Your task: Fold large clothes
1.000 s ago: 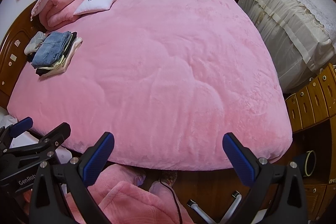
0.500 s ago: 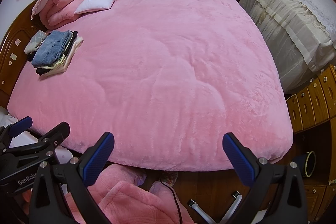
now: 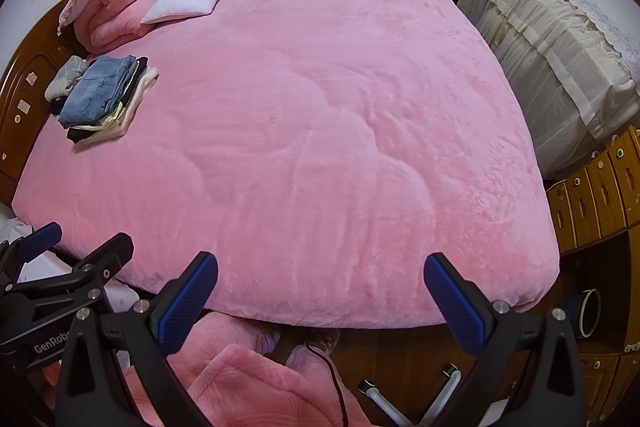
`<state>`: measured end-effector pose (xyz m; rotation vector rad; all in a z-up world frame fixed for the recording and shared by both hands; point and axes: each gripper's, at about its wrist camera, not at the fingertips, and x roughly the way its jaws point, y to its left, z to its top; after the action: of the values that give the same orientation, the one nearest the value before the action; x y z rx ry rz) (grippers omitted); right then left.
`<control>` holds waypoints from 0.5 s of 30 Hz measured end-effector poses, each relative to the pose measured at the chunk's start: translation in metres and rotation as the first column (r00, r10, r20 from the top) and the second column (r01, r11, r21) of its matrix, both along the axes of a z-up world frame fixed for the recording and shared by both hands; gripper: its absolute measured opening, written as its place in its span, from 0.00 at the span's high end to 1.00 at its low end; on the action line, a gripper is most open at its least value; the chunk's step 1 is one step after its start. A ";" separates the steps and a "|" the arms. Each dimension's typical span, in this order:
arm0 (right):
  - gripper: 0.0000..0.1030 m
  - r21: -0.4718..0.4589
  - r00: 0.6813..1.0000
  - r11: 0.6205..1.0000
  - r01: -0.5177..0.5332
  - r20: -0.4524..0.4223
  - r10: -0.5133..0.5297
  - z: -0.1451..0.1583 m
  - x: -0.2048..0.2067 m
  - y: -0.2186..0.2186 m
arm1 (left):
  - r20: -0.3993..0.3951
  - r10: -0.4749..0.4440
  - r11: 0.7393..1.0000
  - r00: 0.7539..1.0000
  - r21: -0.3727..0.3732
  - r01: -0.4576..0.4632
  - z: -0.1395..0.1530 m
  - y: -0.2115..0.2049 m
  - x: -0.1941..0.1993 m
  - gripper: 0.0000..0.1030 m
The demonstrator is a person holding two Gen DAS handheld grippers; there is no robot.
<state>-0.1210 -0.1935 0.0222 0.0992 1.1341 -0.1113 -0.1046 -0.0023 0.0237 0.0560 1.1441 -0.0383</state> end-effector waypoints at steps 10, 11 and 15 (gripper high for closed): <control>0.00 -0.046 1.000 0.999 0.009 -0.005 -0.009 0.004 0.022 0.006 | 0.005 -0.032 0.999 0.999 -0.023 0.032 0.003 0.016 0.029 0.01; 0.00 -0.055 1.000 0.998 0.016 -0.003 -0.016 0.005 0.023 0.007 | 0.008 -0.040 0.999 0.999 -0.022 0.040 0.004 0.016 0.033 0.01; 0.00 -0.071 0.999 0.996 0.050 -0.016 -0.051 0.008 0.032 0.005 | 0.010 -0.079 0.996 0.997 -0.037 0.079 0.009 0.018 0.052 0.01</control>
<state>-0.0885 -0.1885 0.0303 0.0642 1.1446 -0.1977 -0.0528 0.0154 0.0325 0.0681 1.1317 -0.1292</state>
